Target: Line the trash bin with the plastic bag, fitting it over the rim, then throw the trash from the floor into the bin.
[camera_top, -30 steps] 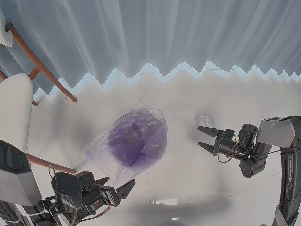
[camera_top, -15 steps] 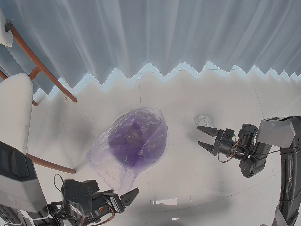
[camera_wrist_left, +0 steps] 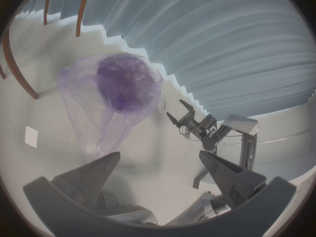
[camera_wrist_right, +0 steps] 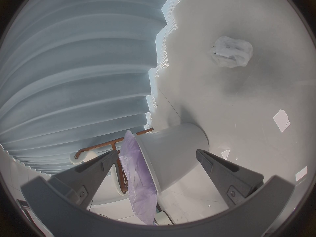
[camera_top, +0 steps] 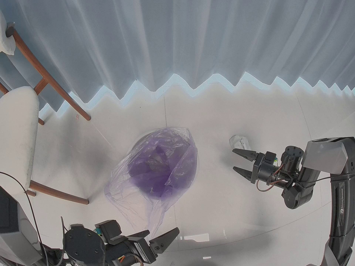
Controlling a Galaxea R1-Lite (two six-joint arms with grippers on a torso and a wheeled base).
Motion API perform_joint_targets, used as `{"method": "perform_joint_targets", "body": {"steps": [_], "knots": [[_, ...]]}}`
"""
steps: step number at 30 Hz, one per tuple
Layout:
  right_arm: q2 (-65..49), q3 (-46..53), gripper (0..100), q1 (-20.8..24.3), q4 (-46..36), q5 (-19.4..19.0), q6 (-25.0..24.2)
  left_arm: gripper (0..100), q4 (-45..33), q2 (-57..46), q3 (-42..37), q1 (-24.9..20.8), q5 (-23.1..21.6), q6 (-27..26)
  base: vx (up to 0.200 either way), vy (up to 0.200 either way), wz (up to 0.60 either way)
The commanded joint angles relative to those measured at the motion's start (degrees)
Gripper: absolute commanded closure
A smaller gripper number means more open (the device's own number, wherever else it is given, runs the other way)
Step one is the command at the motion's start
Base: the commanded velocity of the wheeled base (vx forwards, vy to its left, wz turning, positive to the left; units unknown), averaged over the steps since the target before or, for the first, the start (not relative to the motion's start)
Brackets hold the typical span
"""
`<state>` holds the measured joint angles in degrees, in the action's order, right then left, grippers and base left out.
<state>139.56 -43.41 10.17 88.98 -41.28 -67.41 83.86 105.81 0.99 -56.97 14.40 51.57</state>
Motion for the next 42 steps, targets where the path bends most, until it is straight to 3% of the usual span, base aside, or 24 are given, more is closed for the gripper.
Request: {"method": "perform_joint_targets", "body": {"steps": [1, 6, 7, 14, 18, 23, 27, 42], "knots": [[0.19, -0.01, 0, 0.03, 1.02, -0.03, 0.09, 0, 1.13, -1.58, 1.65, 5.20, -0.51, -0.50, 0.000, 0.000, 0.00], [0.19, -0.01, 0, 0.03, 1.02, -0.03, 0.18, 0, 0.34, 1.41, 4.11, 15.31, -1.04, -3.49, 0.000, 0.000, 0.00], [0.19, -0.01, 0, 0.03, 1.02, -0.03, 0.18, 100, 0.78, 2.82, 4.11, 16.71, -2.09, -3.67, 0.000, 0.000, 0.00], [0.19, -0.01, 0, 0.03, 1.02, -0.03, 0.18, 100, 0.25, 6.95, 8.86, 25.94, -8.86, -5.95, 0.000, 0.000, 0.00], [0.19, -0.10, 0, 0.03, 1.02, -0.03, 0.18, 100, 0.16, 11.26, 8.24, 27.17, -11.41, -7.45, 0.000, 0.000, 0.00], [0.19, -0.18, 0, 0.03, 1.02, -0.03, 0.18, 100, 1.39, 21.98, 5.96, 27.26, -10.88, -12.10, 0.000, 0.000, 0.00], [0.19, -0.18, 0, 0.03, 1.02, -0.03, 0.18, 100, 4.73, 30.94, 9.30, 30.60, -9.65, -17.20, 0.000, 0.000, 0.00], [0.28, -0.18, 0, 0.03, 1.02, -0.03, 0.18, 100, 4.73, 36.39, 13.25, 31.57, -8.24, -18.61, 0.000, 0.000, 0.00]]}}
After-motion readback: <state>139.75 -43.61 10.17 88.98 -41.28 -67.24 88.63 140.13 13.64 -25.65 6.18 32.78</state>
